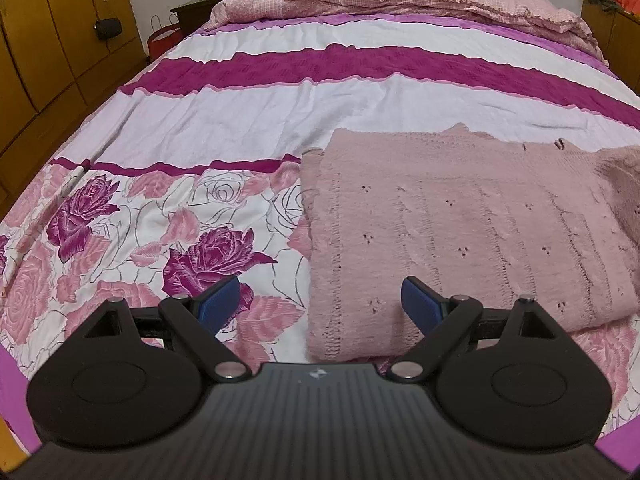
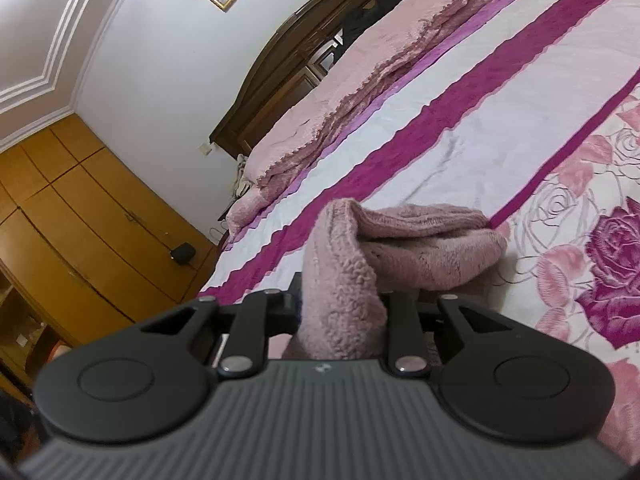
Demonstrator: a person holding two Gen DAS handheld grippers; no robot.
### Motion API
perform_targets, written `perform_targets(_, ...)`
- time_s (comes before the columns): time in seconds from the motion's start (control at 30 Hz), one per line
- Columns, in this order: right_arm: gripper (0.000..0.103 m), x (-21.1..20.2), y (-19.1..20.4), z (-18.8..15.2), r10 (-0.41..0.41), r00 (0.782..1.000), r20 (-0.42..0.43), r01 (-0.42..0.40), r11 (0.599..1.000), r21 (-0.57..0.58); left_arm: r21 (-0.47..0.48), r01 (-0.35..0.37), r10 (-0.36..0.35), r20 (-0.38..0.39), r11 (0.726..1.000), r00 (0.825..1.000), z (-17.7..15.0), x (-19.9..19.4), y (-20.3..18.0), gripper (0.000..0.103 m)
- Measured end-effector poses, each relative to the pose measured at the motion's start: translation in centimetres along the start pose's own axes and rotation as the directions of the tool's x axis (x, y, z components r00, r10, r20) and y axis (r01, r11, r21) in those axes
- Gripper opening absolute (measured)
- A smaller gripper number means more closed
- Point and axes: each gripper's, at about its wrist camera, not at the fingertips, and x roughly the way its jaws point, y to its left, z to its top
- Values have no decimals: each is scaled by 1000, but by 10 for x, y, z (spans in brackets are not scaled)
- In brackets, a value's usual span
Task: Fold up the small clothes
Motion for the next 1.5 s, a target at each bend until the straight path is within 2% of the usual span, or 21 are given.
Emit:
perform_targets(0.4,25,30,64,-1,81,996,-39,-84,992,-96,-48,-14,15,17,999,1000,-3,-2,29,92)
perform_targets(0.67,24,63,115,-24,116,987,-113,-134,975,-176,-102,-22,25,27,994,999,-8,-4,55,92)
perform_targets(0.97,24,108,154,-83,113,954,-278,-192,942,-276,-146,-42,45,18,988,999,-22,-1,82,92)
perform_targets(1.17,24,135,149,-114,57,926,-374,-171,945,-280,-182,-44,46,7,982,999,-28,3,97,92)
perform_targets(1.37,23,126,164,-114,71,926,-370,-193,933,-303,-188,-39,42,10,981,999,-33,5,108,92)
perform_targets(1.5,23,123,186,-117,63,926,-372,-209,906,-367,-190,-43,45,7,981,999,-34,8,113,92)
